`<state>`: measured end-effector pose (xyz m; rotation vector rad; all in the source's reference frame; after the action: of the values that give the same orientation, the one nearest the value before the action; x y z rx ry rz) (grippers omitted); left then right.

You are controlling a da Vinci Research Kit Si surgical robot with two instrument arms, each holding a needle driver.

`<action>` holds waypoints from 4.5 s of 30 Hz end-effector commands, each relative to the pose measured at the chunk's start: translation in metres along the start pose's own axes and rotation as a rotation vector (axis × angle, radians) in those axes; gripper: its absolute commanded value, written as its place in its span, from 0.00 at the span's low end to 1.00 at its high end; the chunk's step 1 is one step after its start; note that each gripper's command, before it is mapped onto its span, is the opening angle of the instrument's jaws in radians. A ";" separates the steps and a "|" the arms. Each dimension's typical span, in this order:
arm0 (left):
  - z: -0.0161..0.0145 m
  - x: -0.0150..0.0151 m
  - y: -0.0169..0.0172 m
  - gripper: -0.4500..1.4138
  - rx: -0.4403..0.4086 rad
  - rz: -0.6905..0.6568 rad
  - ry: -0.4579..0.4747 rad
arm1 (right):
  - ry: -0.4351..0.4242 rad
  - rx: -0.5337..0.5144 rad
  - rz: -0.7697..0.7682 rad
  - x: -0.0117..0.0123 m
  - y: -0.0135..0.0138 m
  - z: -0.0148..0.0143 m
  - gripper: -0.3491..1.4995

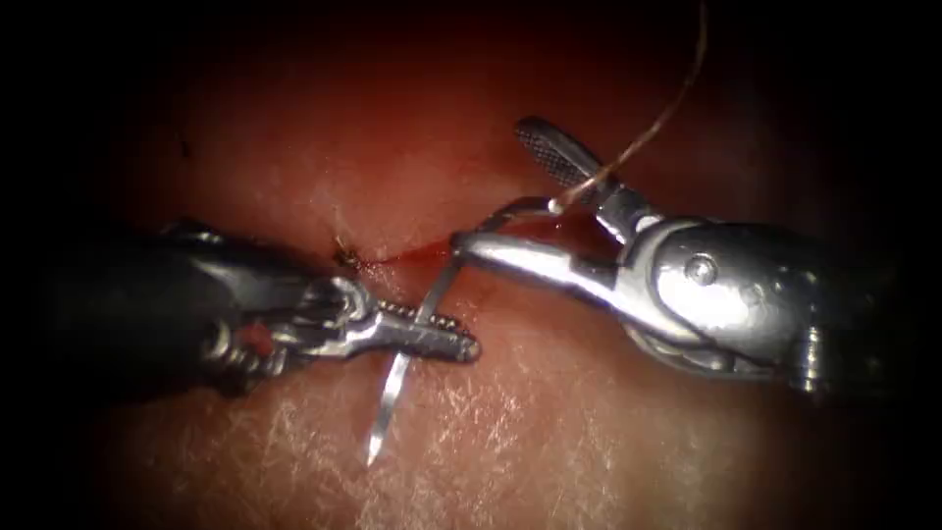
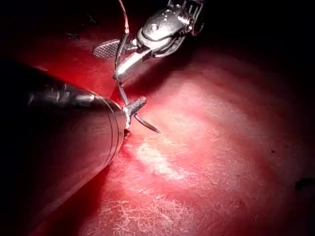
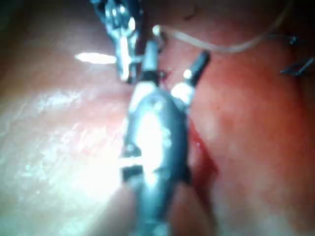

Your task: Wound Closure

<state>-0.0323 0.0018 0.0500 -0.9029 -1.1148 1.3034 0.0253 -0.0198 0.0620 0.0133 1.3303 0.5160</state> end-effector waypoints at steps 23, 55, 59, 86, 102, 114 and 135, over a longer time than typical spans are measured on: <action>0.0011 -0.0002 -0.0007 0.00 -0.040 0.012 -0.038 | 0.067 0.066 0.150 -0.0001 -0.0003 0.0005 0.46; 0.0000 0.0010 -0.0019 0.88 0.036 0.891 0.128 | 0.010 0.194 -0.008 -0.0021 0.0055 -0.0004 0.00; -0.0008 0.0008 -0.0034 0.88 0.075 0.912 0.085 | -0.002 0.205 -0.088 -0.0009 0.0092 0.0002 0.00; 0.0049 -0.0026 -0.0100 0.62 0.208 0.967 -0.069 | 0.102 0.330 -0.628 -0.0012 0.0085 0.0069 0.00; 0.0055 -0.0031 -0.0107 0.60 0.185 0.980 -0.084 | 0.119 0.325 -0.702 -0.0014 0.0079 0.0074 0.00; 0.0056 -0.0032 -0.0108 0.57 0.170 0.976 -0.092 | 0.143 0.305 -0.750 -0.0015 0.0074 0.0076 0.00; 0.0055 -0.0032 -0.0107 0.54 0.161 0.976 -0.097 | 0.154 0.304 -0.795 -0.0017 0.0067 0.0078 0.00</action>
<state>-0.0341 -0.0025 0.0608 -1.3359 -0.5990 2.2025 0.0293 -0.0123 0.0671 -0.3005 1.4208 -0.3696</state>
